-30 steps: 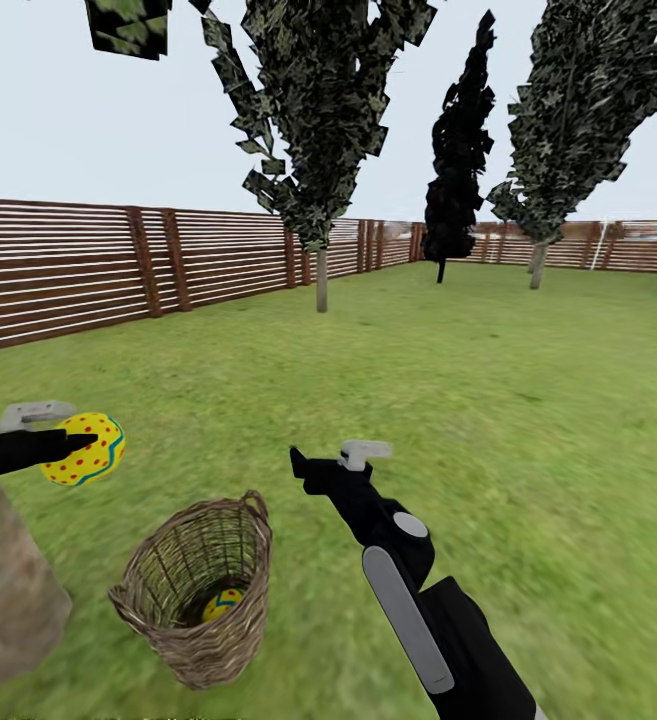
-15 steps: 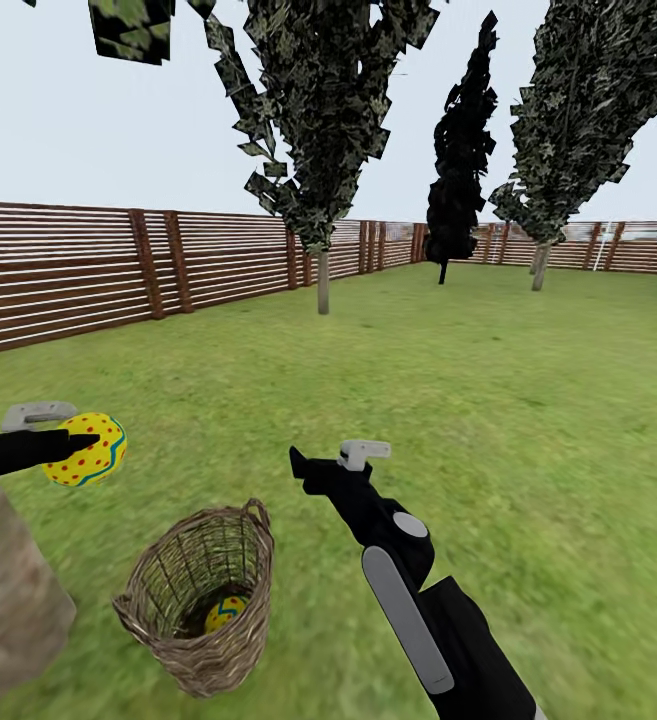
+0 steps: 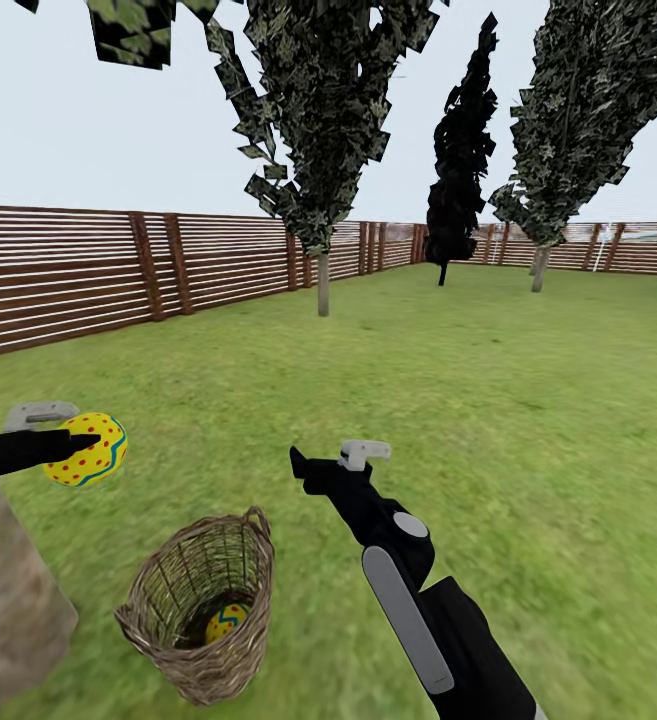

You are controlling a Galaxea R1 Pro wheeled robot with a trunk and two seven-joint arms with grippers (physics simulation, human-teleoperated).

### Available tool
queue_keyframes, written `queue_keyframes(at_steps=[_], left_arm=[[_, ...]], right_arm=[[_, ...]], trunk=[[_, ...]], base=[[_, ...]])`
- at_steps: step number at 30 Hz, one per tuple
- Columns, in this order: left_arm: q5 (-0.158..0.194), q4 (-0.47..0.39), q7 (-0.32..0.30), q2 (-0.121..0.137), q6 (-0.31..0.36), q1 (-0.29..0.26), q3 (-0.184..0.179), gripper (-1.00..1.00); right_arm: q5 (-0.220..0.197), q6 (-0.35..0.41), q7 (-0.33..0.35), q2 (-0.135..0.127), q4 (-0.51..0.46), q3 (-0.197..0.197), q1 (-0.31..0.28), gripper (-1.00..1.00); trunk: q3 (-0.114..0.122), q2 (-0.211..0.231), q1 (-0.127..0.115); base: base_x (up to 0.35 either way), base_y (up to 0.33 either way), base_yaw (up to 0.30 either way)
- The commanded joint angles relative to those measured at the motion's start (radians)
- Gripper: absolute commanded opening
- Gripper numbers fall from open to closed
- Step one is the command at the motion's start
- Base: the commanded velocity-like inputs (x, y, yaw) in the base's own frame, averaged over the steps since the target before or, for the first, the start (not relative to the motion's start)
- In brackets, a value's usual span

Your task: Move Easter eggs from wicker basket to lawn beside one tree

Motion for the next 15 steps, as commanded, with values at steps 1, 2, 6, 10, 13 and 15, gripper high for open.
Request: queue_keyframes(at_steps=[1,2,6,10,13,15], left_arm=[[0.003,0.0,-0.001,0.0,0.006,-0.001,0.001,-1.0],[0.003,0.0,-0.001,0.0,0.006,-0.001,0.001,-1.0],[0.003,0.0,-0.001,0.0,0.006,-0.001,0.001,-1.0],[0.003,0.0,-0.001,0.0,0.006,0.0,0.0,-1.0],[0.003,0.0,-0.001,0.0,0.006,-0.001,-0.005,-1.0],[0.003,0.0,-0.001,0.0,0.006,-0.001,-0.006,-1.0]], right_arm=[[-0.011,0.002,-0.01,0.0,-0.001,0.001,-0.001,1.0],[-0.011,0.002,-0.01,0.0,-0.001,0.001,-0.001,1.0],[-0.011,0.002,-0.009,0.0,-0.001,0.001,-0.001,1.0],[-0.011,0.002,-0.009,0.0,-0.001,0.001,-0.001,1.0],[-0.011,0.002,-0.009,0.0,-0.001,0.001,-0.001,1.0],[-0.011,0.001,-0.009,0.0,-0.001,0.001,-0.001,1.0]], trunk=[[0.002,0.007,-0.004],[0.005,0.014,-0.008],[0.018,0.042,-0.023],[0.03,0.07,-0.039],[0.04,0.091,-0.05],[0.046,0.105,-0.058]], base=[[0.0,0.0,0.0],[0.0,0.0,0.0],[0.0,0.0,0.0],[0.0,0.0,0.0],[0.0,0.0,0.0],[0.0,0.0,0.0]])
